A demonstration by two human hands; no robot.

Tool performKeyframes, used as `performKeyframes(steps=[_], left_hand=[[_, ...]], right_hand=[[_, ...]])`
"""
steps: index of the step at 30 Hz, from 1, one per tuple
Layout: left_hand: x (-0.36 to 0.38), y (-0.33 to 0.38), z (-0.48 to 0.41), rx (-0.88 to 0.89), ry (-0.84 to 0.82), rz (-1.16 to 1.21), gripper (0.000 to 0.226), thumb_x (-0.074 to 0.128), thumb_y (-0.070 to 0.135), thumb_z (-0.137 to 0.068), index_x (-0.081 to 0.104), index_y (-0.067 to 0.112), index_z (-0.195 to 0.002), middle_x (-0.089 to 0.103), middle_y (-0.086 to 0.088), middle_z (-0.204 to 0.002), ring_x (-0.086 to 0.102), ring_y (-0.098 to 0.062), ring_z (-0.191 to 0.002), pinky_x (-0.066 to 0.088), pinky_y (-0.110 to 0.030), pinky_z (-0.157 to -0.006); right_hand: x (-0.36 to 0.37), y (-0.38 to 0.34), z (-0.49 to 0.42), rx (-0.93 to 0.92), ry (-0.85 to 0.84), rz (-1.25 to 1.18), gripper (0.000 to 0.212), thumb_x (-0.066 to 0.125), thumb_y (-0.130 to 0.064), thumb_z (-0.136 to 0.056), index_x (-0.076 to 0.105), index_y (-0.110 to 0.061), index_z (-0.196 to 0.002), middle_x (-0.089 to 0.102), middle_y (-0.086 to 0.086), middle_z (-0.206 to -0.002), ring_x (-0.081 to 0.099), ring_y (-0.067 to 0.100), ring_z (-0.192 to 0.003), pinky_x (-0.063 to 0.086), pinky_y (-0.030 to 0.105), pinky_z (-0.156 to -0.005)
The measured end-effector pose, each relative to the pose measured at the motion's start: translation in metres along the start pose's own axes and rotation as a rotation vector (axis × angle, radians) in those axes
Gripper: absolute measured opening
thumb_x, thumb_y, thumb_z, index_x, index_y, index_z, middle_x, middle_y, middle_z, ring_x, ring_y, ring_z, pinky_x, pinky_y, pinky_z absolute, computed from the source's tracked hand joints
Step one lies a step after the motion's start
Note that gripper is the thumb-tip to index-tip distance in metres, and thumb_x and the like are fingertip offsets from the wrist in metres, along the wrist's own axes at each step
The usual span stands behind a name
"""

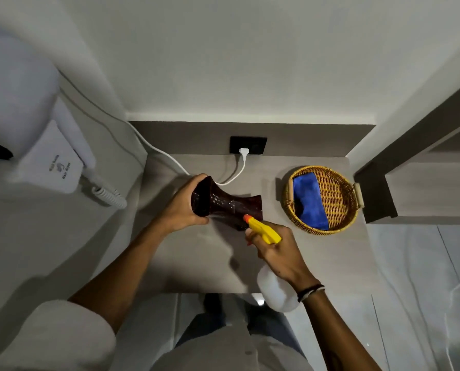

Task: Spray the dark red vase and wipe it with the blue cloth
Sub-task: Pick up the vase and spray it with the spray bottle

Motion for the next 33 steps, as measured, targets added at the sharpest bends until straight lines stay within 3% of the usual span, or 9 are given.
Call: performKeyframes(steps=[3,6,9,14,20,26,28,30,33], left_hand=[[-0.001,-0.011,0.003,-0.007,-0.001,0.028,0.118,0.096,0.015,-0.054,0.038,0.057,-0.147,0.051,0.031,-0.143,0.049,0.004,-0.138,0.039,-0.013,-0.110],[-0.002,-0.017,0.004,-0.004,0.006,0.060,0.119,0.096,0.018,-0.054,0.038,0.039,-0.156,0.053,0.011,-0.150,0.048,0.000,-0.141,0.038,-0.017,-0.114],[-0.001,-0.021,0.004,0.010,0.013,0.059,0.119,0.095,0.019,-0.054,0.039,0.030,-0.158,0.052,0.005,-0.153,0.048,-0.003,-0.142,0.037,-0.019,-0.115],[-0.003,-0.024,0.002,0.024,0.000,0.029,0.119,0.096,0.020,-0.054,0.038,0.031,-0.157,0.051,0.006,-0.152,0.048,-0.005,-0.143,0.036,-0.019,-0.115],[-0.004,-0.027,0.004,0.006,0.021,0.024,0.117,0.097,0.024,-0.052,0.040,0.038,-0.153,0.048,0.032,-0.145,0.046,0.013,-0.136,0.038,-0.017,-0.114],[-0.008,-0.028,0.006,-0.064,0.088,0.086,0.118,0.101,0.044,-0.050,0.047,0.025,-0.154,0.059,0.007,-0.147,0.055,-0.009,-0.138,0.043,-0.028,-0.115],[-0.009,-0.027,0.007,-0.115,0.107,0.139,0.116,0.102,0.054,-0.047,0.052,0.032,-0.149,0.065,0.020,-0.135,0.060,-0.002,-0.129,0.048,-0.022,-0.108],[-0.012,-0.026,0.010,-0.200,0.143,0.189,0.102,0.099,0.067,-0.044,0.055,0.054,-0.136,0.069,0.026,-0.124,0.065,0.008,-0.116,0.053,-0.015,-0.097],[-0.016,-0.019,0.012,-0.361,0.183,0.247,0.093,0.090,0.080,-0.049,0.052,0.069,-0.133,0.067,0.016,-0.131,0.067,0.005,-0.110,0.055,-0.018,-0.089]], right_hand=[[0.015,-0.001,-0.002,0.019,0.049,0.032,0.027,0.066,-0.051,-0.093,0.082,-0.039,-0.110,0.078,0.008,-0.077,0.064,0.025,-0.061,0.057,0.051,-0.064],[0.022,0.001,-0.006,0.024,0.073,0.084,0.030,0.064,-0.051,-0.092,0.080,-0.025,-0.087,0.076,0.008,-0.073,0.067,0.029,-0.064,0.057,0.053,-0.066],[0.026,-0.001,-0.011,0.038,0.066,0.161,0.042,0.062,-0.054,-0.093,0.074,-0.017,-0.078,0.076,0.008,-0.071,0.071,0.028,-0.069,0.057,0.051,-0.070],[0.027,0.001,-0.015,0.063,0.074,0.199,0.033,0.071,-0.037,-0.101,0.074,-0.012,-0.079,0.076,0.010,-0.072,0.070,0.031,-0.070,0.056,0.051,-0.070],[0.026,0.005,-0.018,0.067,0.111,0.250,0.025,0.071,-0.035,-0.102,0.078,-0.015,-0.089,0.076,0.007,-0.074,0.070,0.029,-0.072,0.056,0.050,-0.070],[0.017,0.016,-0.016,0.131,0.122,0.291,0.031,0.069,-0.041,-0.103,0.072,-0.017,-0.083,0.073,0.002,-0.071,0.067,0.026,-0.070,0.053,0.045,-0.065],[0.013,0.016,-0.016,0.116,0.128,0.292,0.030,0.071,-0.040,-0.102,0.069,-0.022,-0.079,0.067,-0.003,-0.066,0.063,0.023,-0.066,0.044,0.038,-0.060],[0.008,0.016,-0.016,0.111,0.126,0.298,0.032,0.071,-0.039,-0.102,0.065,-0.024,-0.074,0.063,-0.005,-0.063,0.061,0.022,-0.064,0.039,0.034,-0.057],[0.002,0.016,-0.017,0.109,0.099,0.285,0.037,0.071,-0.039,-0.103,0.065,-0.016,-0.074,0.064,0.000,-0.065,0.060,0.024,-0.064,0.035,0.033,-0.056]])
Point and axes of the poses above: each hand's wrist, its own z-axis away from the middle knuckle, its own x-axis out of the palm, y = z × x, the point moved 2 cm from there along -z, towards the middle knuckle
